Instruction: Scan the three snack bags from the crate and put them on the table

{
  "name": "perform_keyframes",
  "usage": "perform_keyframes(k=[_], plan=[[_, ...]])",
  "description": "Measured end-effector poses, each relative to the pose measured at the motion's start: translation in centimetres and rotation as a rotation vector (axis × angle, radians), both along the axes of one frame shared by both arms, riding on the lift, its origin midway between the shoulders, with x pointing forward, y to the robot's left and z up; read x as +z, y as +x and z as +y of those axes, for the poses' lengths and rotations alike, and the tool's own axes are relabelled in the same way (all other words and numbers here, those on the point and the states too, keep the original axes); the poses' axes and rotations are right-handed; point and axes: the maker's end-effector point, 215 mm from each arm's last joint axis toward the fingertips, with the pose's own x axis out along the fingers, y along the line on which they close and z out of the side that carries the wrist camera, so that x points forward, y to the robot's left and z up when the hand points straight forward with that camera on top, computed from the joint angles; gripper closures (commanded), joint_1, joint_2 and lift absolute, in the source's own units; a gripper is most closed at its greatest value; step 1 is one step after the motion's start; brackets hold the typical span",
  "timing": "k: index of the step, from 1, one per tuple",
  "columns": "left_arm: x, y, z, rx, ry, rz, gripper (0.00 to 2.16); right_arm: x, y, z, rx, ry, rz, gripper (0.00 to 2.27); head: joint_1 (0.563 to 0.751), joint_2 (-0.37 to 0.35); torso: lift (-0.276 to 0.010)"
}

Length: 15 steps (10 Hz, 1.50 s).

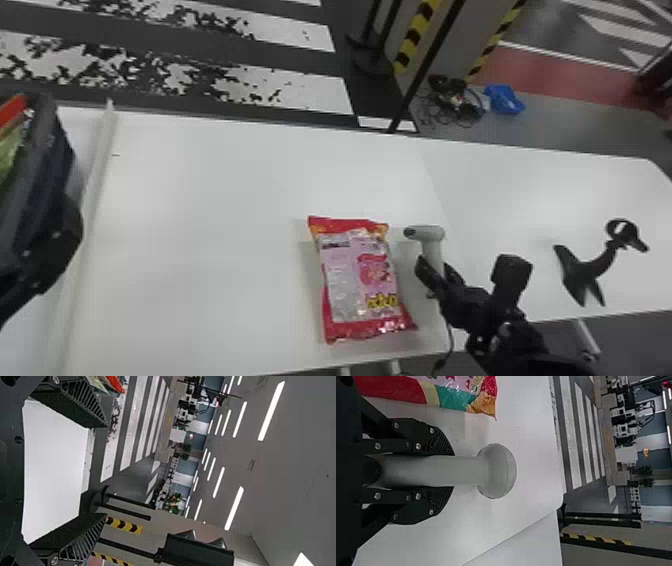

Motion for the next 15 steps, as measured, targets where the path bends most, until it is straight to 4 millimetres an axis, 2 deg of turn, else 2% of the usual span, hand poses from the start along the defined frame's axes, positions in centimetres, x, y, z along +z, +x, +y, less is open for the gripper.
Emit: perform_keyframes(k=[2, 4, 7, 9, 12, 15], plan=[[0.1, 0.0, -0.1, -0.007, 0.002, -0.002, 0.08, 2.6, -0.8, 1.1, -0.014, 0.041, -0.047, 2.24, 0.695, -0.311, -0.094], [0.3, -0.1, -0.2, -0.009, 0.001, -0.006, 0.08, 5.3, -2.5, 3.1, 0.009, 0.093, -0.055, 2.24, 0.695, -0.29, -0.094], [0.7, -0.2, -0.9, -0.018, -0.01, -0.016, 0.08, 5.2, -5.5, 5.8, 0.043, 0.191, 0.011, 2.24, 0.695, -0.275, -0.094], [0.8, -0.3, -1.0, -0.019, -0.012, -0.019, 0.08, 5.1, -6.4, 7.1, 0.066, 0.233, 0.018, 2.24, 0.695, -0.263, -0.094], [0.9, -0.5, -1.0, -0.019, -0.012, -0.022, 0.08, 5.8, -6.3, 9.3, 0.106, 0.268, 0.011, 2.24, 0.695, -0.226, -0.094], [1.3, -0.7, -0.9, -0.019, -0.009, -0.028, 0.08, 5.8, -5.8, 10.4, 0.134, 0.262, 0.012, 2.24, 0.695, -0.204, -0.094]])
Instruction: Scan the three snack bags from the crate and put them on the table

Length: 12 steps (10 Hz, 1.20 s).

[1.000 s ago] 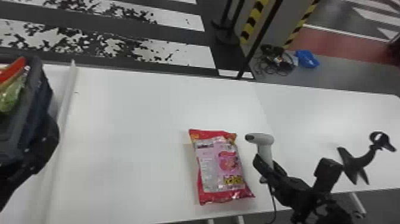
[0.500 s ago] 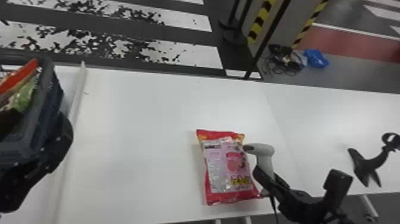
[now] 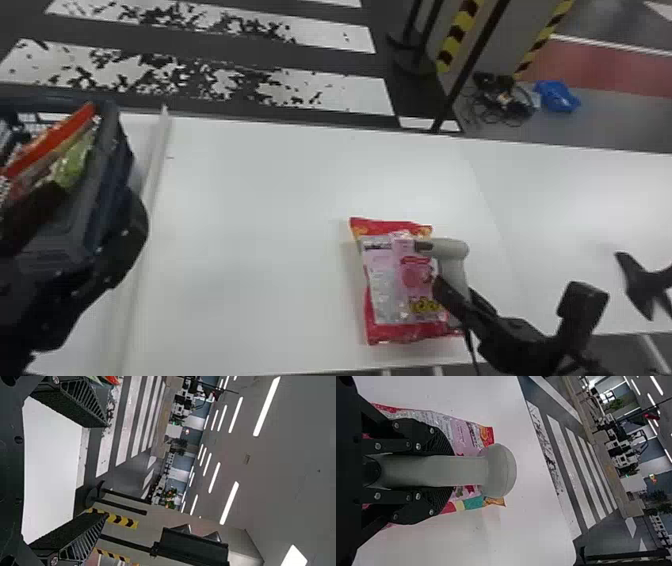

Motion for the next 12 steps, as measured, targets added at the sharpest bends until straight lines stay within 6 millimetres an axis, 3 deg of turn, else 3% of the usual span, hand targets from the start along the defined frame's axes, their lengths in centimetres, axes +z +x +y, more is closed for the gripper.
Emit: perform_keyframes(k=[5, 8, 10, 12], plan=[[0.0, -0.3, 0.3, 0.004, 0.007, 0.003, 0.08, -2.7, 0.9, 0.4, 0.016, -0.012, 0.042, 2.24, 0.695, -0.194, -0.094], [0.1, -0.3, 0.3, 0.006, 0.007, 0.002, 0.08, -1.9, 1.4, 0.7, 0.021, -0.011, 0.026, 2.24, 0.695, -0.183, -0.094], [0.1, -0.2, 0.3, 0.006, 0.007, 0.002, 0.08, -0.4, 2.1, -1.0, -0.005, -0.012, 0.007, 2.24, 0.695, -0.201, -0.094], [0.2, -0.3, 0.3, 0.004, 0.007, 0.0, 0.08, 0.2, 3.7, -4.3, -0.056, -0.022, 0.004, 2.24, 0.695, -0.251, -0.094]])
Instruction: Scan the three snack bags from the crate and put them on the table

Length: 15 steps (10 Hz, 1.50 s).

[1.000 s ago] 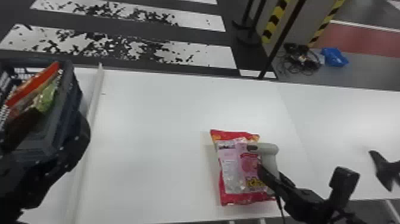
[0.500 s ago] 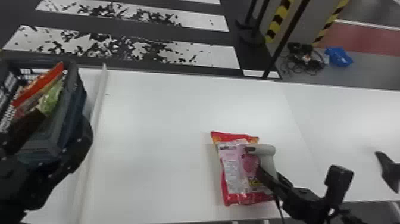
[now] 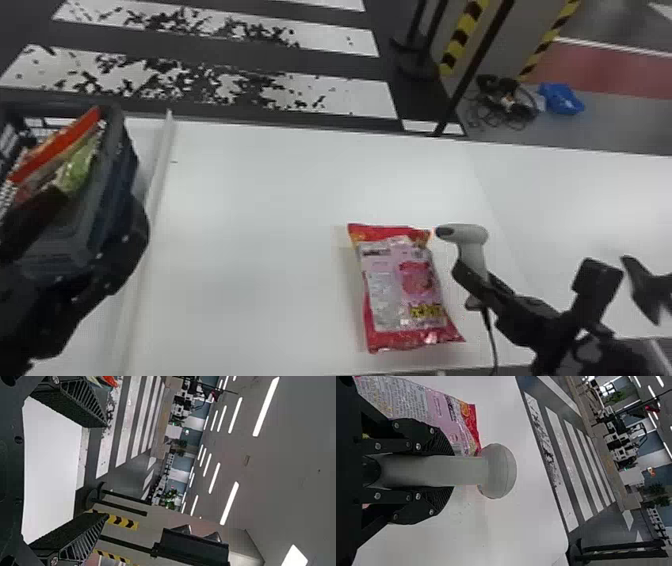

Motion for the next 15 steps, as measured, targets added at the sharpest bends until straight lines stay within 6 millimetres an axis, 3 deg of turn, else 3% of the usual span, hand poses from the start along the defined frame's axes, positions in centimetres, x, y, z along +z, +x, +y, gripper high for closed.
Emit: perform_keyframes(k=[3, 7, 8, 9, 10, 11, 12, 14, 15], plan=[[0.0, -0.2, 0.0, 0.0, 0.002, 0.002, 0.08, -1.3, 2.3, -5.4, -0.048, -0.068, 0.03, 2.24, 0.695, -0.319, -0.094], [0.1, -0.2, 0.0, 0.0, 0.006, 0.001, 0.08, -5.3, 2.6, -10.7, -0.084, -0.164, 0.083, 2.23, 0.695, -0.35, -0.094], [0.1, -0.2, 0.0, 0.0, 0.008, 0.001, 0.08, -5.8, 2.6, -11.5, -0.086, -0.178, 0.088, 2.0, 0.695, -0.35, -0.094], [0.1, -0.2, -0.1, -0.001, 0.008, 0.001, 0.08, -6.4, 2.4, -11.8, -0.077, -0.178, 0.096, 1.33, 0.695, -0.35, -0.094], [0.1, -0.2, -0.2, -0.002, 0.007, 0.001, 0.08, -6.9, 2.3, -11.6, -0.043, -0.175, 0.11, 0.26, 0.695, -0.35, -0.094], [0.1, -0.2, -0.2, -0.002, 0.007, 0.0, 0.08, -7.5, 2.0, -11.2, -0.015, -0.184, 0.134, 0.0, 0.695, -0.35, -0.094], [0.2, -0.1, -0.3, -0.003, 0.006, -0.002, 0.08, -7.6, 2.0, -11.1, -0.011, -0.191, 0.143, 0.0, 0.695, -0.35, -0.094], [0.2, -0.2, -0.3, -0.004, 0.005, -0.002, 0.08, -5.7, 2.5, -11.2, -0.024, -0.183, 0.101, 0.07, 0.695, -0.35, -0.094], [0.1, -0.2, -0.3, -0.004, 0.005, 0.002, 0.08, -3.5, 2.3, -10.9, -0.022, -0.153, 0.053, 0.08, 0.695, -0.35, -0.094]])
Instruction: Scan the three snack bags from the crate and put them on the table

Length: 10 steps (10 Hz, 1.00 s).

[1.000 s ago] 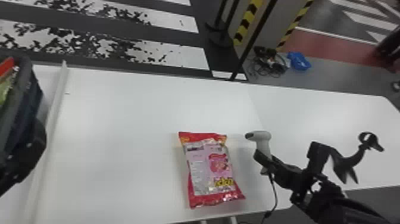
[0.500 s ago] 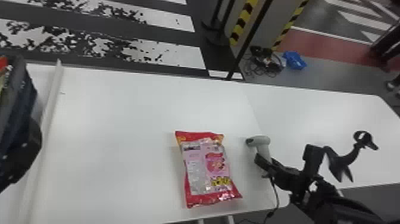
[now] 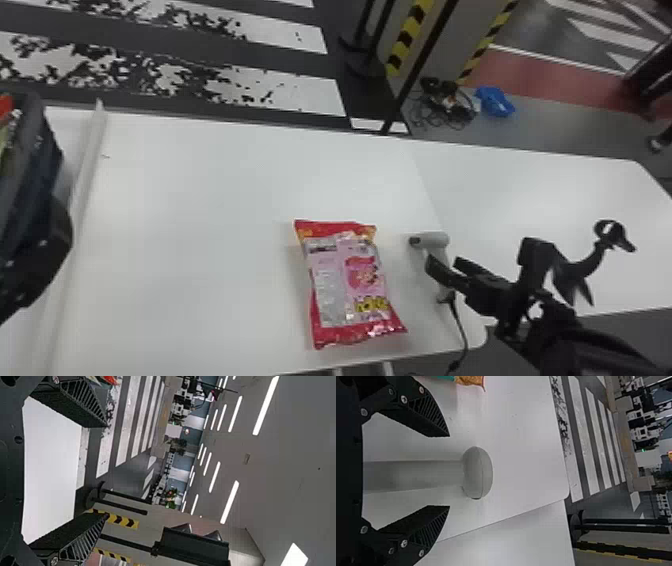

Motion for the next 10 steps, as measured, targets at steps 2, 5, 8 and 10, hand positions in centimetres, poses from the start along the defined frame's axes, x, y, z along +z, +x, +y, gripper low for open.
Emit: perform_keyframes(k=[2, 5, 8, 10], plan=[[-0.2, -0.1, 0.0, 0.001, 0.001, 0.005, 0.08, 5.2, -1.4, 3.7, 0.101, 0.176, -0.086, 0.08, 0.695, -0.35, -0.094], [-0.4, -0.5, -0.4, -0.006, 0.008, 0.011, 0.08, 5.3, -2.9, 8.2, 0.186, 0.281, 0.009, 0.08, 0.695, -0.314, -0.094], [0.0, -1.1, -0.4, -0.005, 0.013, 0.006, 0.08, 1.5, -2.2, 10.8, 0.242, 0.244, 0.08, 0.08, 0.695, -0.277, -0.094], [0.1, -1.3, -0.4, -0.004, 0.018, 0.007, 0.08, -0.5, -1.7, 12.0, 0.272, 0.217, 0.11, 0.08, 0.695, -0.253, -0.094]])
